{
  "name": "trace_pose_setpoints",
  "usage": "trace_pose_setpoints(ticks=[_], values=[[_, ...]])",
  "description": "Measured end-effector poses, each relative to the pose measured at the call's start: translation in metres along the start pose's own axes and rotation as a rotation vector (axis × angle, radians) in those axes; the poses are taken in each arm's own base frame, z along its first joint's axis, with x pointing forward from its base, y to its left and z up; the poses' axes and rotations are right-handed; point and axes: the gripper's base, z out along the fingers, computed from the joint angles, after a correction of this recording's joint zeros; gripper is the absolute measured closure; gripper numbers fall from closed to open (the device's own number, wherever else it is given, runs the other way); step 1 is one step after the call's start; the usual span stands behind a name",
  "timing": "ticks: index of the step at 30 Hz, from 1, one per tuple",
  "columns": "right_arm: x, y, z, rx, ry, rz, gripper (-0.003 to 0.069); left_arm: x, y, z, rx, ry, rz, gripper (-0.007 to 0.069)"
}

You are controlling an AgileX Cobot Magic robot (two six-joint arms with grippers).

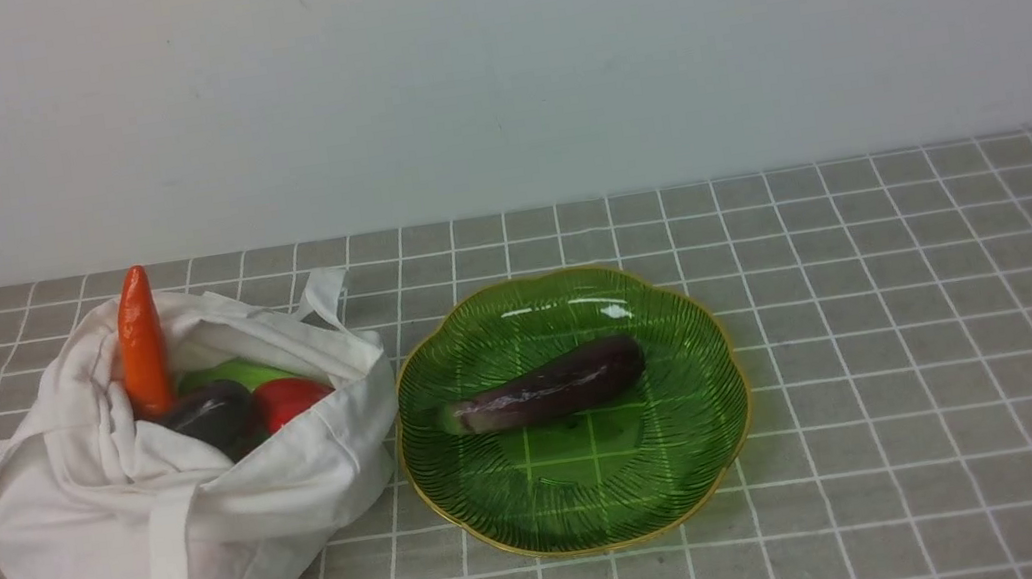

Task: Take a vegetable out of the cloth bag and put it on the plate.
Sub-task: Use the left arm to grab a carrot from the bag

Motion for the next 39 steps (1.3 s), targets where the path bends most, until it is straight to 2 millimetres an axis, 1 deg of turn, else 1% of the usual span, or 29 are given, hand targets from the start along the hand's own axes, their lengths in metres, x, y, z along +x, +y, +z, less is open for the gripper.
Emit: trace_pose_setpoints(ticks=[3,5,6,7,9,11,12,15,22,24,25,26,27,29,30,31,33,34,36,37,39], values=[[0.000,0.000,0.000,0.000,0.000,0.000,0.0673,-0.001,0.000,0.000,0.005,-0.007,-0.017,0.0629],[0.000,0.000,0.000,0.000,0.000,0.000,0.0673,-0.004,-0.002,0.000,0.020,-0.044,-0.095,0.0629],[0.000,0.000,0.000,0.000,0.000,0.000,0.0673,-0.006,-0.002,0.000,0.032,-0.069,-0.163,0.0629],[0.000,0.000,0.000,0.000,0.000,0.000,0.0673,-0.007,-0.003,0.000,0.034,-0.074,-0.175,0.0629],[0.000,0.000,0.000,0.000,0.000,0.000,0.0673,-0.013,-0.004,-0.001,0.071,-0.131,-0.373,0.0629],[0.000,0.000,0.000,0.000,0.000,0.000,0.0673,-0.014,-0.005,-0.001,0.088,-0.148,-0.456,0.0629],[0.000,0.000,0.000,0.000,0.000,0.000,0.0673,-0.017,-0.006,-0.002,0.117,-0.169,-0.586,0.0629],[0.000,0.000,0.000,0.000,0.000,0.000,0.0673,-0.021,-0.005,-0.003,0.142,-0.205,-0.718,0.0629],[0.000,0.000,0.000,0.000,0.000,0.000,0.0673,-0.032,0.006,-0.006,0.075,-0.369,-0.800,0.0629],[0.000,0.000,0.000,0.000,0.000,0.000,0.0673,-0.037,0.014,-0.009,0.022,-0.465,-0.822,0.0629],[0.000,0.000,0.000,0.000,0.000,0.000,0.0673,-0.037,0.015,-0.009,0.016,-0.475,-0.825,0.0629],[0.000,0.000,0.000,0.000,0.000,0.000,0.0673,-0.041,0.021,-0.012,-0.026,-0.548,-0.840,0.0629],[0.000,0.000,0.000,0.000,0.000,0.000,0.0673,-0.043,0.024,-0.015,-0.043,-0.584,-0.849,0.0629],[0.000,0.000,0.000,0.000,0.000,0.000,0.0673,-0.061,0.028,-0.025,-0.045,-0.673,-0.860,0.0629],[0.000,0.000,0.000,0.000,0.000,0.000,0.0673,-0.061,0.028,-0.025,-0.046,-0.674,-0.861,0.0629],[0.000,0.000,0.000,0.000,0.000,0.000,0.0673,-0.079,0.029,-0.037,-0.027,-0.729,-0.832,0.0629],[0.000,0.000,0.000,0.000,0.000,0.000,0.0673,-0.104,0.027,-0.047,-0.003,-0.743,-0.749,0.0629],[0.000,0.000,0.000,0.000,0.000,0.000,0.0673,-0.126,0.023,-0.054,0.023,-0.717,-0.653,0.0629],[0.000,0.000,0.000,0.000,0.000,0.000,0.0673,-0.147,0.016,-0.052,0.068,-0.598,-0.520,0.0629],[0.000,0.000,0.000,0.000,0.000,0.000,0.0673,-0.153,0.014,-0.047,0.081,-0.538,-0.480,0.0629],[0.000,0.000,0.000,0.000,0.000,0.000,0.0673,-0.171,0.005,-0.033,0.148,-0.338,-0.351,0.0629]])
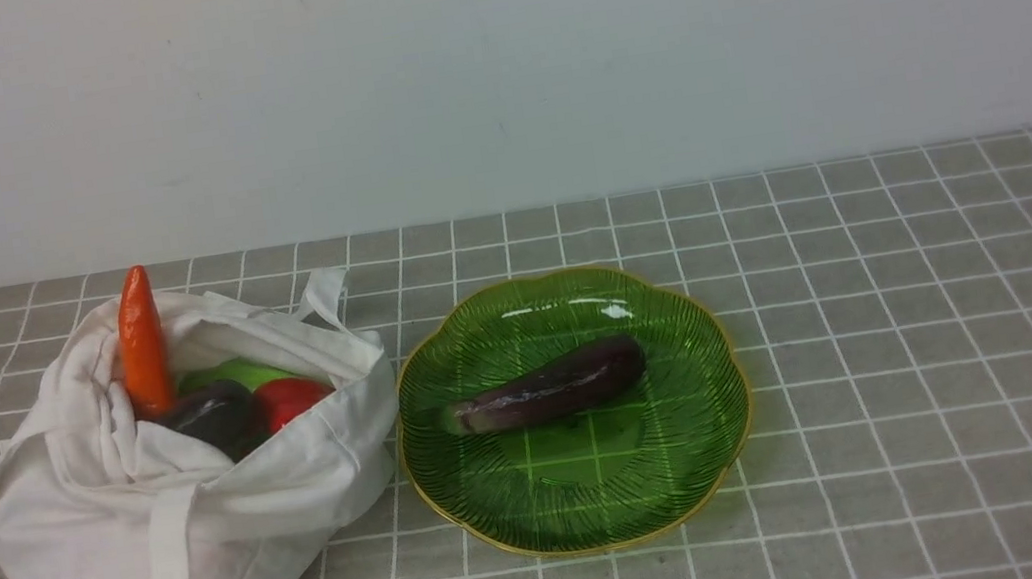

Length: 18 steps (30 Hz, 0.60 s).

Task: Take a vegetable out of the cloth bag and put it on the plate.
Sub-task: Use the left arm to grab a carrot from the bag

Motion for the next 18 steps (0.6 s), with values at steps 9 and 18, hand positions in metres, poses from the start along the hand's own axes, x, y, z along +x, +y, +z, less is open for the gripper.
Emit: trace_pose_setpoints(ticks=[9,18], values=[[0.000,0.000,0.000,0.000,0.000,0.000,0.0673,-0.015,-0.007,0.097,0.099,0.665,0.088,0.0629],[0.000,0.000,0.000,0.000,0.000,0.000,0.0673,-0.035,0.026,0.166,-0.076,0.745,0.170,0.0629]])
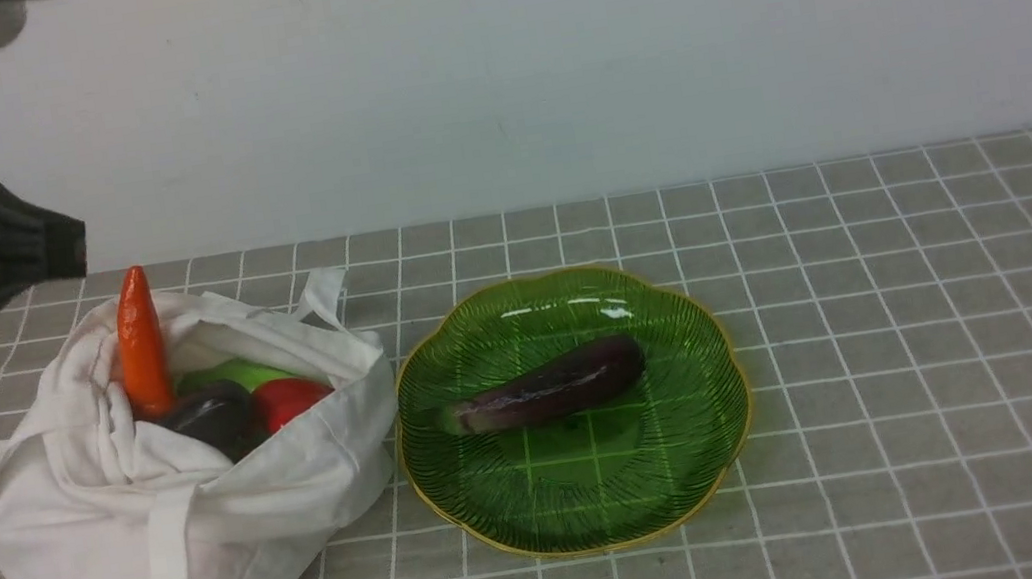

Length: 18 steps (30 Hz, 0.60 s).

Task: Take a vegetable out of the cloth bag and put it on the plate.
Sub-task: Use the left arm to grab a carrot from the bag

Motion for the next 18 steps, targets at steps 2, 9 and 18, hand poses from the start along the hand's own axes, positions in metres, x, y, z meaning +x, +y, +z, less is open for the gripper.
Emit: trace_pose_setpoints(ticks=[2,9,18], values=[[0.000,0.000,0.000,0.000,0.000,0.000,0.0673,-0.005,0.019,0.019,-0.056,0.048,-0.063,0.0629],[0.000,0.000,0.000,0.000,0.000,0.000,0.0673,-0.011,0.041,0.067,-0.081,0.113,-0.090,0.0608],[0.000,0.000,0.000,0.000,0.000,0.000,0.0673,-0.011,0.056,0.115,-0.100,0.114,-0.021,0.0284]])
